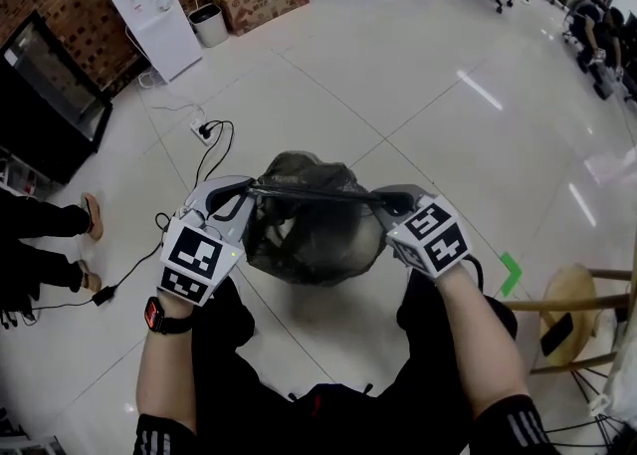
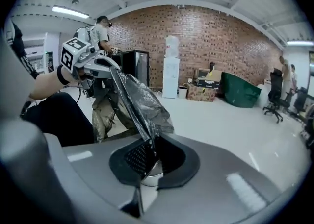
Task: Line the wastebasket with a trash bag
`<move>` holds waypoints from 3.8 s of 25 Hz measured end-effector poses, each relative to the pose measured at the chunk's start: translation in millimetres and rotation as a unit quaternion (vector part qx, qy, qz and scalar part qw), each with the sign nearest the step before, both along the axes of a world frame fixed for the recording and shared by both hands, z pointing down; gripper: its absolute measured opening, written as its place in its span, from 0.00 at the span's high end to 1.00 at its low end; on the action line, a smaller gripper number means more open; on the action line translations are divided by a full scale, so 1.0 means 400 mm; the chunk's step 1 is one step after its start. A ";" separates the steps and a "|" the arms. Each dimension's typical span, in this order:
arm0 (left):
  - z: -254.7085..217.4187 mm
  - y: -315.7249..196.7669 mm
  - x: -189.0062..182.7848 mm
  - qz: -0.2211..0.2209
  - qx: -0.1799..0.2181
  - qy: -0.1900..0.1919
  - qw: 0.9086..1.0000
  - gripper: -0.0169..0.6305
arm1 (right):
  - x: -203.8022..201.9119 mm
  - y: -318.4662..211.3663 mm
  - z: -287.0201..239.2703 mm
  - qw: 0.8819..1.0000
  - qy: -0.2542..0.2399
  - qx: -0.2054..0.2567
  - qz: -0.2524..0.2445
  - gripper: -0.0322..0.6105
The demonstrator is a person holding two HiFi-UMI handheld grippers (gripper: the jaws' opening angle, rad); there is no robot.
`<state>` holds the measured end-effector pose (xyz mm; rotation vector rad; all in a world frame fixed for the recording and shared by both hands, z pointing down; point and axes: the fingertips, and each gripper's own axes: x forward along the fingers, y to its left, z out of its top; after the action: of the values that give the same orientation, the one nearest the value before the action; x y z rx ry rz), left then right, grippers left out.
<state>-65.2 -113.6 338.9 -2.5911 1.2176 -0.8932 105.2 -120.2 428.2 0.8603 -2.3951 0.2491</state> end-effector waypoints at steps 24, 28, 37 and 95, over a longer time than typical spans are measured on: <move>0.416 -0.105 0.013 0.018 -0.161 -0.064 0.985 0.97 | 0.053 -0.058 0.324 0.980 0.095 -0.170 0.039 0.73; 0.375 -0.107 0.040 0.024 -0.151 -0.036 0.988 0.97 | 0.029 -0.066 0.184 0.992 0.035 -0.115 0.036 0.64; 0.317 -0.097 0.059 0.033 -0.161 0.019 0.986 0.97 | 0.022 -0.009 -0.067 0.999 -0.014 -0.023 0.019 0.53; 0.454 -0.317 -0.009 -0.034 -0.166 -0.011 0.985 0.97 | -0.413 -0.207 0.470 0.985 0.143 -0.088 -0.044 0.77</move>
<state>-69.0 -240.4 520.4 -2.7924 1.2521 -1.2321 -60.0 -203.1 616.4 0.6590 -2.1017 0.2774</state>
